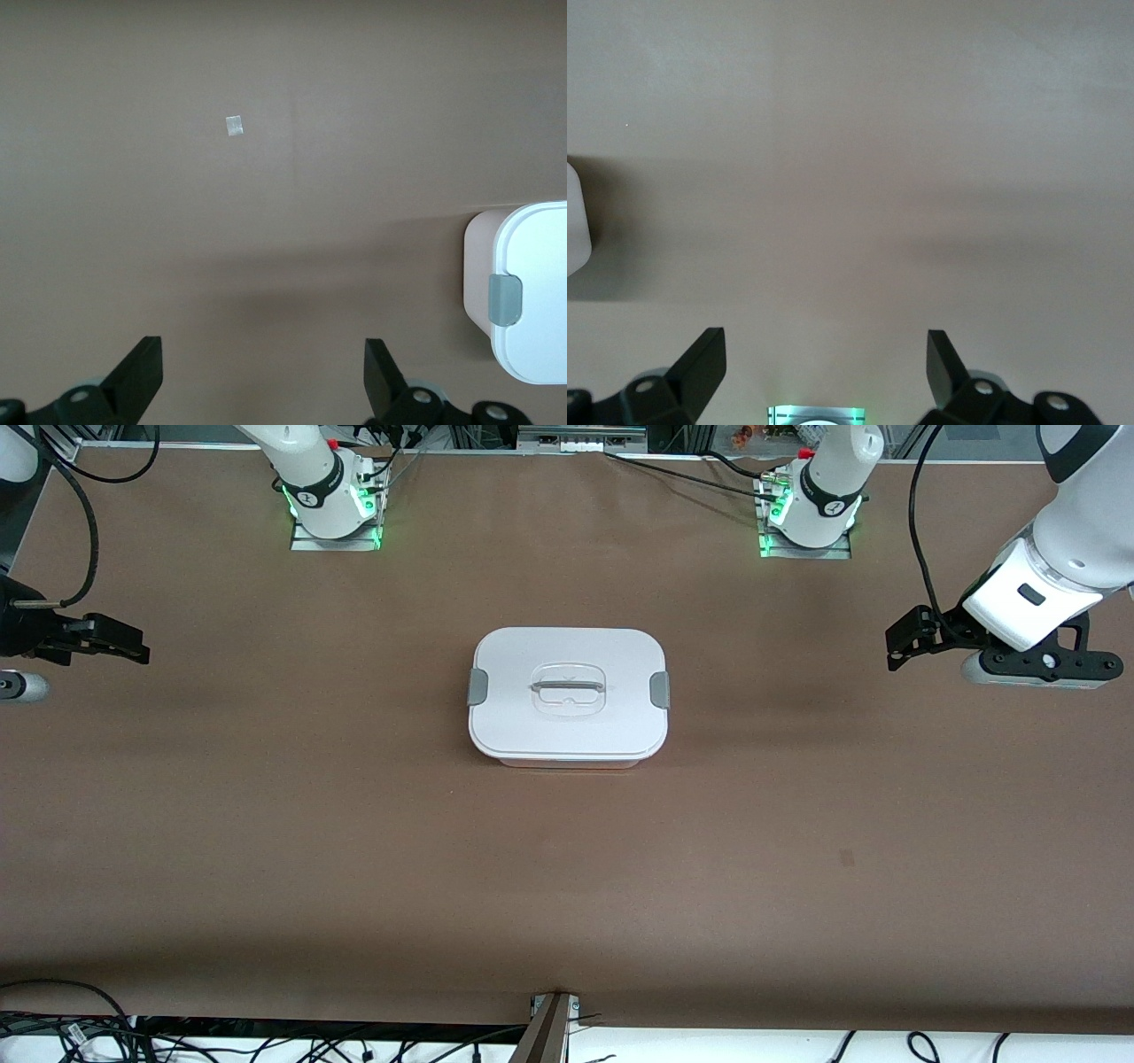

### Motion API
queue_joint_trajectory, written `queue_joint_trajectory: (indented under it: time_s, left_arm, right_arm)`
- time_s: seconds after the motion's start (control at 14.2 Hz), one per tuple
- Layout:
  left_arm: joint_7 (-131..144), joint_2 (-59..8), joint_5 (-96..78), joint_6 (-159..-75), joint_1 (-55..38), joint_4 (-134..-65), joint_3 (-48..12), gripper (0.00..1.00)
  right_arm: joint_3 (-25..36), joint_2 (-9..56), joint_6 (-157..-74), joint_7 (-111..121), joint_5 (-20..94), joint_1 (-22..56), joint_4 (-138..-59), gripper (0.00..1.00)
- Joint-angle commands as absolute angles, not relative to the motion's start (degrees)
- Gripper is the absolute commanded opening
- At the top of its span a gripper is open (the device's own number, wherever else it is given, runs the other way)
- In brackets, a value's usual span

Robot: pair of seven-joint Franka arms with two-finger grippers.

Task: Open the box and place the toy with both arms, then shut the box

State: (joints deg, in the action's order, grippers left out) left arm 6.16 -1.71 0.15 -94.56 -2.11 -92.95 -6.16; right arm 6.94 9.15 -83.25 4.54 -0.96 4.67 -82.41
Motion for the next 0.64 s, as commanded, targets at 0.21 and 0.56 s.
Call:
queue_joint_trajectory:
  time_s: [0.21,0.56]
  left_arm:
    - [6.4,-2.3,1.8,-93.4,-1.8,-91.1,-6.2,1.00]
    - [6.5,-2.2,1.7,-93.3,-1.6,-91.1,-6.1,1.00]
  right_arm:
    - [7.3,8.9,-83.4,5.2,-0.2,4.9,-82.4,1.00]
    - [7.3,8.9,-83.4,5.2,-0.1,4.8,-82.4,1.00]
